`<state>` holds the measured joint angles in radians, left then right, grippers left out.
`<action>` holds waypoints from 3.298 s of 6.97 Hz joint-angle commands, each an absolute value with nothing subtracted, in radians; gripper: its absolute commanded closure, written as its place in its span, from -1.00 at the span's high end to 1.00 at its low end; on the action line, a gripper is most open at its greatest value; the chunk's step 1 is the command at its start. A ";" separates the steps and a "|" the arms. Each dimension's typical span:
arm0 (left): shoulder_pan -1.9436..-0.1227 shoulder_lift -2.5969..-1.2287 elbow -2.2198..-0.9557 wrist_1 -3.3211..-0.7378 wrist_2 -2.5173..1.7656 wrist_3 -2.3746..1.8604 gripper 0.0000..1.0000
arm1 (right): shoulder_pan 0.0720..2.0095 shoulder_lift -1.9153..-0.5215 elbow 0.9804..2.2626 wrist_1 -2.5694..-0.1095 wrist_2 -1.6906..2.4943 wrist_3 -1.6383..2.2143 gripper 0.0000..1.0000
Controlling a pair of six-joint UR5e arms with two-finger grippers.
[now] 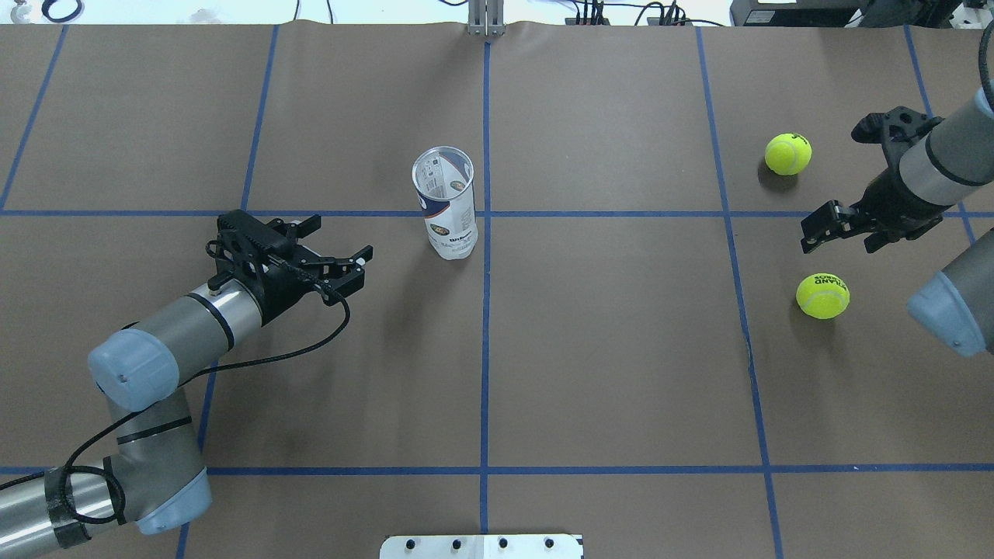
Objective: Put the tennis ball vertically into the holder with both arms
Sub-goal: 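Grasp the can with the left gripper while the right grasps a yellow ball, then carry the yellow ball with the right gripper above the can's opening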
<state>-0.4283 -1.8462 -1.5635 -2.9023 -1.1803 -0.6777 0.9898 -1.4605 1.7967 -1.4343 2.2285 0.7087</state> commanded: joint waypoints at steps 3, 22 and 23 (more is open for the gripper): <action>-0.428 -1.848 -1.563 -2.902 -1.180 -0.675 0.98 | 0.940 -1.468 1.743 -1.434 2.186 0.632 1.00; -0.367 -2.103 -1.344 -2.872 -1.128 -0.669 0.98 | 1.032 -1.034 1.752 -1.453 2.436 1.014 -1.00; -0.367 -2.126 -1.315 -2.872 -1.112 -0.669 0.98 | 1.025 -1.008 1.750 -1.453 2.434 1.052 -1.00</action>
<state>-0.3708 -2.1013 -1.3427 -2.8715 -1.1267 -0.6688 1.0309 -1.0362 1.7549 -1.4527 2.4345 1.0202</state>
